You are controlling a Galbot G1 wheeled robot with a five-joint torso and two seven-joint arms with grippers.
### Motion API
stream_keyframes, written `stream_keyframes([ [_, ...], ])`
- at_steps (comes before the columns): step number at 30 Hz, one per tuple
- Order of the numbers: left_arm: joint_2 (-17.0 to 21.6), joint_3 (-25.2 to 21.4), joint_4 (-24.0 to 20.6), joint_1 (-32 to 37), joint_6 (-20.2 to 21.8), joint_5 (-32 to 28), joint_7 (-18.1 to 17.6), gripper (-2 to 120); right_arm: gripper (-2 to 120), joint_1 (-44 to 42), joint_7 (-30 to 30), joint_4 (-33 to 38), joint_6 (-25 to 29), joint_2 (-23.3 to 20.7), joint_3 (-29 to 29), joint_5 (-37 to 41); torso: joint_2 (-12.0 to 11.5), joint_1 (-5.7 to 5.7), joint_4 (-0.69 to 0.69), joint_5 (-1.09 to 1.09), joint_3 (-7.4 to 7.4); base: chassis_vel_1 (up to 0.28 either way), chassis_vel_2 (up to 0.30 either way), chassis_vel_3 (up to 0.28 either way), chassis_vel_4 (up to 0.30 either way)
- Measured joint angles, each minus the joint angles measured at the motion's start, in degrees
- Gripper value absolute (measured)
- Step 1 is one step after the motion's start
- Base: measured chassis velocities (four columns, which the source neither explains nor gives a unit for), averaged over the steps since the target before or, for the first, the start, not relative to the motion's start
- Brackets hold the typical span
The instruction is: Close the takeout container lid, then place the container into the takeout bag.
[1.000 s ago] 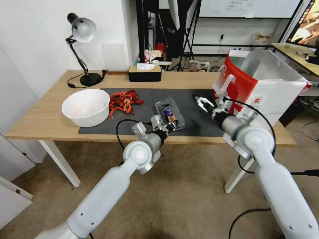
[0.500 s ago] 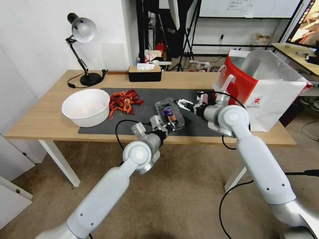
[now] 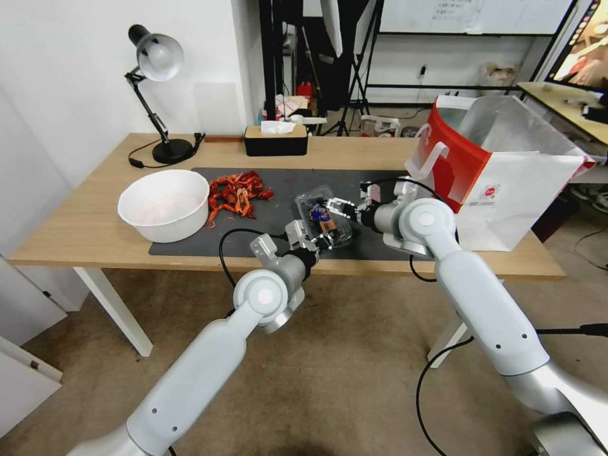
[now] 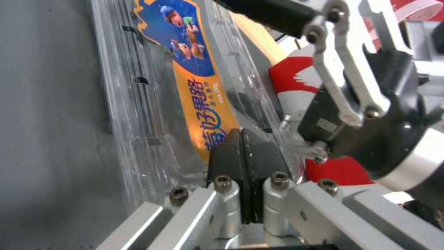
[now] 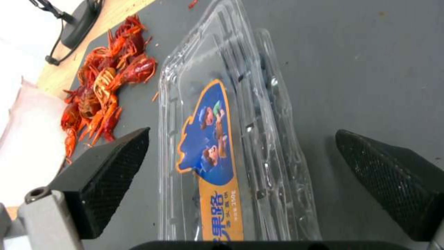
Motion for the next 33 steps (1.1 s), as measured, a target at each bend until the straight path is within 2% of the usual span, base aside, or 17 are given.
stream_keyframes([
  [5,0.14,-0.09,-0.23,0.09,0.0,0.0,0.03,0,98,0.29,0.29,-0.62,0.04,0.2,-0.36,0.63,0.0,0.0,-0.01,0.0,0.0,0.0,0.0,0.0,0.0],
  [8,0.23,-0.14,-0.45,0.2,0.0,0.0,0.06,0,87,0.67,1.29,-1.35,0.1,0.5,-0.4,2.03,0.0,0.0,0.0,0.0,0.0,0.0,0.0,0.0,0.0],
  [13,0.25,-0.23,-0.47,0.21,0.0,0.01,0.14,0,77,0.83,1.82,-1.8,0.13,0.55,-0.5,2.71,0.0,0.0,0.0,0.0,0.0,0.0,0.0,0.0,0.0],
  [16,0.24,-0.34,-0.48,0.22,-0.01,0.03,0.15,0,61,0.83,2.1,-2.04,0.15,0.72,-0.51,2.94,0.0,0.0,-0.01,0.0,0.0,0.0,0.0,0.0,0.0],
  [18,0.25,-0.36,-0.49,0.24,-0.02,0.03,0.15,0,57,0.78,2.22,-2.05,0.16,0.83,-0.5,2.96,0.0,0.0,0.0,0.0,0.0,0.0,0.0,0.0,0.0],
  [21,0.34,-0.44,-0.56,0.37,-0.07,0.03,0.17,0,42,0.47,2.47,-2.06,0.17,1.04,-0.42,2.98,0.0,0.0,0.0,0.0,0.0,0.0,0.0,0.0,0.0],
  [22,0.34,-0.44,-0.56,0.37,-0.07,0.03,0.17,0,42,0.47,2.47,-2.06,0.17,1.04,-0.42,2.98,0.0,0.0,0.0,0.0,0.0,0.0,0.0,0.0,0.0],
  [25,0.42,-0.58,-0.78,0.47,-0.15,0.05,0.2,0,29,0.11,2.66,-2.13,0.19,1.24,-0.16,2.93,0.0,0.0,0.0,0.0,0.0,0.0,0.0,0.0,0.0],
  [26,0.42,-0.58,-0.78,0.47,-0.15,0.05,0.2,0,29,0.11,2.66,-2.13,0.19,1.24,-0.16,2.93,0.0,0.0,0.0,0.0,0.0,0.0,0.0,0.0,0.0],
  [29,0.6,-0.9,-1.11,0.49,-0.25,0.16,0.21,0,14,-0.1,2.65,-2.12,0.23,1.29,0.07,2.82,0.0,0.0,0.0,0.0,0.0,0.0,0.0,0.0,0.0],
  [30,0.6,-0.9,-1.11,0.49,-0.25,0.16,0.21,0,14,-0.1,2.65,-2.12,0.23,1.29,0.07,2.82,0.0,0.0,0.0,0.0,0.0,0.0,0.0,0.0,0.0],
  [33,1.43,-1.67,-2.18,0.95,-0.56,1.06,0.84,0,1,-0.27,2.7,-1.95,0.27,1.41,0.66,2.82,0.0,0.0,0.0,0.0,0.0,0.0,0.0,0.0,0.0],
])
